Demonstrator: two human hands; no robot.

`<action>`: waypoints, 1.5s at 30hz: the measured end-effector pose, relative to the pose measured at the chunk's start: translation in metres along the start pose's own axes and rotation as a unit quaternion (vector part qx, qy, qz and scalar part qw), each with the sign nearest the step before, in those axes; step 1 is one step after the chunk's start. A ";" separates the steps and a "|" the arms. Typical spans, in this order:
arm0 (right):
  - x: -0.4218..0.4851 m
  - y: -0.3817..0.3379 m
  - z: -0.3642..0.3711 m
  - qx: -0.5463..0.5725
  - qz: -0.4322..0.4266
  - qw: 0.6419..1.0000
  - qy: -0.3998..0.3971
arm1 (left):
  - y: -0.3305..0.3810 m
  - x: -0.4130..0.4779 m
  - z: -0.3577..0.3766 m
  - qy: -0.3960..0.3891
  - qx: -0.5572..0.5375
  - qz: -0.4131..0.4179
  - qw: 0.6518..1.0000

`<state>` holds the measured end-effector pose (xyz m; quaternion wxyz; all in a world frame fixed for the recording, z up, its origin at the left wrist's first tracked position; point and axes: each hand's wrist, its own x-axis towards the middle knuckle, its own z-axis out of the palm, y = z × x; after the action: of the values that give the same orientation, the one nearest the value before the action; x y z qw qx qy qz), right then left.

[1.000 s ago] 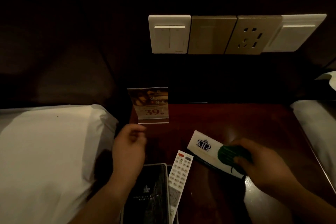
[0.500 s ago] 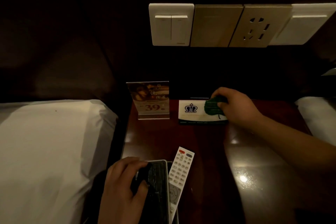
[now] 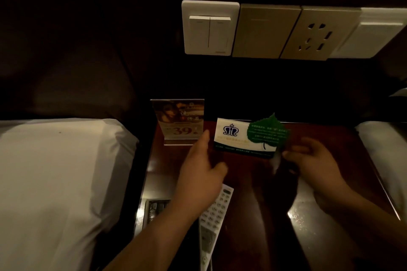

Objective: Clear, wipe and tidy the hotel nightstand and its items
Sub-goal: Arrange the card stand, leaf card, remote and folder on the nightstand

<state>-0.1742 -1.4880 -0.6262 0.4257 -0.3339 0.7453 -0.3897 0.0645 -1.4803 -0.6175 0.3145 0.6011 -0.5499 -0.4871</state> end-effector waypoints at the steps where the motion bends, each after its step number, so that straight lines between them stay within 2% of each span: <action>1: -0.003 0.005 0.003 0.023 0.014 0.999 -0.031 | 0.004 0.012 0.011 0.000 -0.007 -0.003 1.000; 4: -0.010 0.009 0.015 0.026 -0.021 0.996 -0.083 | 0.006 0.039 0.030 0.037 -0.028 -0.014 0.999; 7: -0.008 0.007 0.023 0.018 -0.044 0.994 -0.099 | -0.003 0.047 0.036 0.053 -0.070 -0.070 0.994; 13: -0.001 0.003 0.038 0.048 -0.057 0.994 -0.079 | -0.016 0.032 0.043 0.081 -0.102 -0.077 0.989; 18: 0.010 0.000 0.040 0.072 -0.061 0.994 -0.053 | -0.020 0.027 0.041 0.048 -0.206 -0.098 0.972; 21: 0.016 0.000 0.040 0.092 -0.060 0.993 -0.049 | -0.020 0.017 0.030 0.042 -0.226 -0.098 0.968; 24: 0.020 0.001 0.039 0.102 -0.060 0.992 -0.042 | -0.026 0.006 0.003 0.116 -0.194 -0.086 0.970; 27: 0.023 0.001 0.042 0.077 -0.073 0.993 -0.056 | -0.029 0.018 -0.039 0.273 -0.146 -0.074 0.948; 29: 0.026 0.001 0.046 0.073 -0.076 0.993 -0.049 | -0.032 0.038 -0.062 0.306 -0.133 -0.068 0.940; 32: 0.035 0.001 0.054 0.102 -0.065 0.993 -0.016 | -0.039 0.061 -0.076 0.227 -0.109 -0.059 0.966; 34: 0.041 0.001 0.056 0.106 -0.060 0.993 0.002 | -0.047 0.069 -0.080 0.181 -0.140 -0.060 0.972; 45: 0.050 0.008 0.056 0.146 -0.055 0.988 -0.007 | -0.057 0.088 -0.096 0.118 -0.089 -0.025 0.989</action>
<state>-0.1466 -1.5426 -0.6707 0.4532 -0.3113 0.6576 -0.5151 0.1668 -1.5698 -0.6591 0.4171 0.6377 -0.4478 -0.4679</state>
